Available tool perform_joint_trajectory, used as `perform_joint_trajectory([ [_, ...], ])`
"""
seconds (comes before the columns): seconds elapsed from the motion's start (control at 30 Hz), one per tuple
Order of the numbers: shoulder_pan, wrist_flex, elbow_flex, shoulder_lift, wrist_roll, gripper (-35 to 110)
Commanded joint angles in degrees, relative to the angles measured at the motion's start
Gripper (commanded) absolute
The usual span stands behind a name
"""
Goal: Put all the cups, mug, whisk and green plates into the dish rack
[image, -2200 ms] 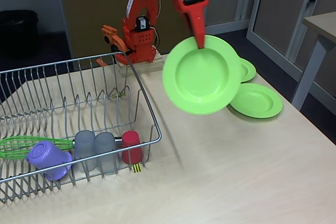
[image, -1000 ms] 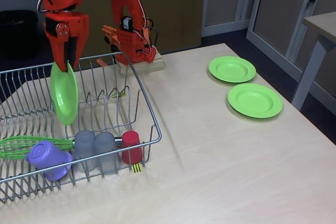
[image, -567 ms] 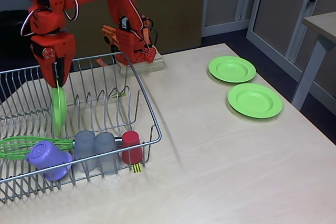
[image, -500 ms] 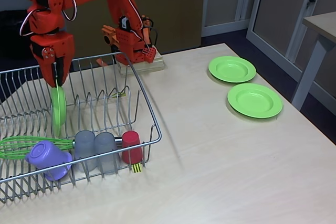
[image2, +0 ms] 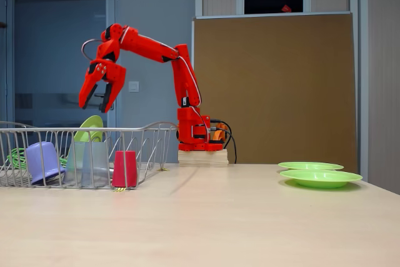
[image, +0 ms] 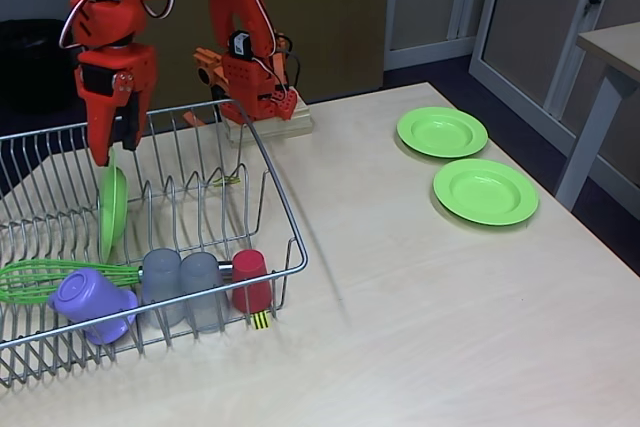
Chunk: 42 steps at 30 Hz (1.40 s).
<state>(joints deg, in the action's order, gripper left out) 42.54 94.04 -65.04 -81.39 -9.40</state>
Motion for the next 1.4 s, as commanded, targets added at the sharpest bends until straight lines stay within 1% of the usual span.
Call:
perform_joint_trajectory([
  [0.0, -5.8, 2.55, 1.49, -9.76, 0.26, 21],
  [0.1, -16.88, 2.2, -2.55, -16.17, 3.43, 19],
  [0.2, -32.26, 0.0, -14.06, -21.71, 15.47, 19],
  [0.3, -47.72, -8.0, -26.46, -23.99, 29.18, 15],
  [0.4, -60.73, -17.84, -34.01, -23.29, 40.69, 15],
  [0.5, -70.05, -25.22, -37.62, -20.92, 48.34, 12],
  [0.57, -74.62, -27.77, -38.32, -18.81, 51.86, 10],
  [0.67, -79.37, -33.93, -39.81, -15.91, 62.58, 8],
  [0.73, -81.74, -38.32, -40.78, -13.97, 73.21, 11],
  [0.87, -85.17, -49.92, -41.75, -9.49, 88.15, 26],
  [1.0, -86.84, -61.79, -42.71, -4.48, 96.68, 35],
  [1.13, -87.36, -71.02, -44.21, -0.7, 104.24, 38],
  [1.27, -86.84, -77.87, -44.65, 2.81, 111.53, 38],
  [1.37, -86.04, -80.24, -44.65, 5.01, 116.46, 38],
])
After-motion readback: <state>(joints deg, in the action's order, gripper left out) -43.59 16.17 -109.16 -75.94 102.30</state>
